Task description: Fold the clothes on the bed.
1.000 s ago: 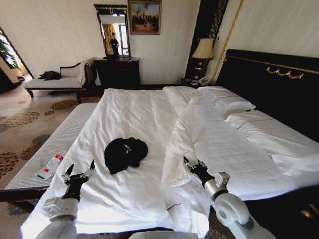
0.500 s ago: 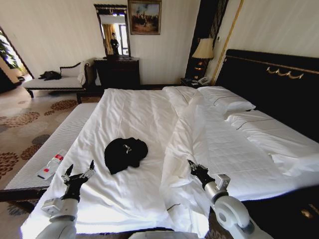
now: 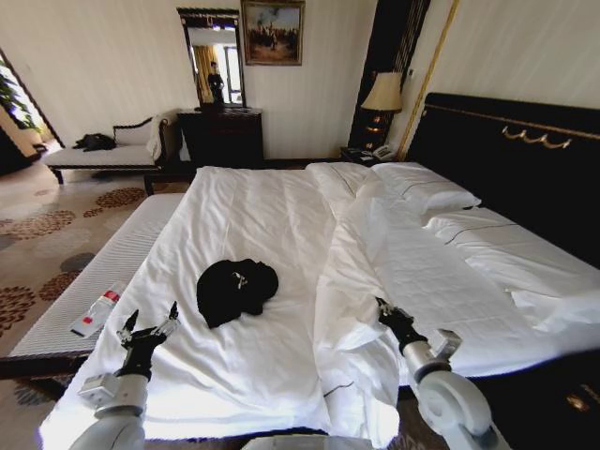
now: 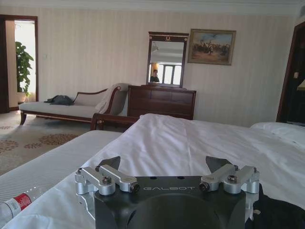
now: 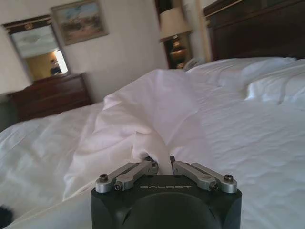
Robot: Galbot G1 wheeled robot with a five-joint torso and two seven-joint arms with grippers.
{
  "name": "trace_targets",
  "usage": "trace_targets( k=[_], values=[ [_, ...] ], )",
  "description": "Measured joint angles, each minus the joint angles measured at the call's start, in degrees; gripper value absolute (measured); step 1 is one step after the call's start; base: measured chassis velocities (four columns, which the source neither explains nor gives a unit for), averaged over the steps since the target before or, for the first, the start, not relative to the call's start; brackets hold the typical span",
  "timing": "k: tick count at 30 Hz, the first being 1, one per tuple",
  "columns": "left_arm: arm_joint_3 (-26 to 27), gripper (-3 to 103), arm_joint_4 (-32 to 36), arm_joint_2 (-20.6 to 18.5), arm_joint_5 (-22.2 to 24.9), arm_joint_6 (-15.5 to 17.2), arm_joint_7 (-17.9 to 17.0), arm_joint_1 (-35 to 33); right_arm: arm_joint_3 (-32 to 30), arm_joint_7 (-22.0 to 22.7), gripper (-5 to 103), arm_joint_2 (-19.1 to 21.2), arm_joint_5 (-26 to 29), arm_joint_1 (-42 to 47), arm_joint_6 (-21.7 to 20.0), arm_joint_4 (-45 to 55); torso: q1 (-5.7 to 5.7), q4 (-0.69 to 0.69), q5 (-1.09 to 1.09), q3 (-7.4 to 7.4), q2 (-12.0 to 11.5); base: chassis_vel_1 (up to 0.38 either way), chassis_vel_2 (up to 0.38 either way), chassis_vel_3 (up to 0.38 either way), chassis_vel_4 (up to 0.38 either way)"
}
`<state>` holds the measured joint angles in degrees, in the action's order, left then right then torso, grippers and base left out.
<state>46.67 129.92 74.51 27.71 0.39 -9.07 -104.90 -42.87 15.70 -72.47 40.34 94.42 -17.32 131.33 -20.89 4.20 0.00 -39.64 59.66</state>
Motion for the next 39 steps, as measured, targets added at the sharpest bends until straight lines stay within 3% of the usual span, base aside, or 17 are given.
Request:
trace_targets(
  k=[4, 8, 16, 24, 27, 31, 39],
  values=[
    [-0.09, 100, -0.10, -0.28, 0.28, 0.21, -0.10, 0.19, -5.58, 0.02, 1, -4.08, -1.17, 0.15, 0.61, -0.98, 0.00, -0.01, 0.01, 0.00, 0.00, 0.000, 0.000, 0.000, 0.000],
    [0.37, 100, -0.25, -1.30, 1.08, 0.63, -0.43, 0.88, -9.41, -0.56, 1, -4.41, -3.95, 0.58, 2.21, -3.12, 0.00, 0.00, 0.01, 0.00, 0.00, 0.000, 0.000, 0.000, 0.000],
    [0.32, 100, 0.10, -1.61, 1.34, 1.18, -0.75, 0.81, -21.11, -1.97, 1, -2.28, -4.59, -1.96, 5.27, -12.02, 0.00, -0.01, 0.02, 0.00, 0.00, 0.000, 0.000, 0.000, 0.000],
    [0.16, 100, -0.09, -1.51, 1.10, 1.15, -0.75, 0.72, -28.37, -2.47, 1, -1.41, -4.88, -4.04, 6.65, -20.03, 0.00, 0.00, 0.02, 0.00, 0.00, 0.000, 0.000, 0.000, 0.000],
    [0.17, 100, -0.41, -1.45, 1.02, 1.14, -0.82, 0.93, -32.80, -3.49, 1, -0.74, -8.55, -4.90, 8.77, -26.44, 0.00, 0.00, 0.03, 0.00, 0.00, 0.000, 0.000, 0.000, 0.000],
    [0.08, 100, -0.68, -1.30, 0.87, 1.14, -0.87, 0.94, -35.20, -3.99, 1, 0.45, -9.34, -5.21, 10.66, -31.76, 0.00, -0.02, 0.04, 0.00, 0.00, 0.000, 0.000, 0.000, 0.000],
    [-0.16, 100, -0.90, -1.11, 0.39, 1.14, -0.89, 0.61, -36.00, -5.17, 1, 7.24, -11.87, -7.97, 20.72, -45.41, 0.00, -0.06, 0.04, 0.00, -0.01, 0.000, 0.000, 0.000, 0.000]
  ],
)
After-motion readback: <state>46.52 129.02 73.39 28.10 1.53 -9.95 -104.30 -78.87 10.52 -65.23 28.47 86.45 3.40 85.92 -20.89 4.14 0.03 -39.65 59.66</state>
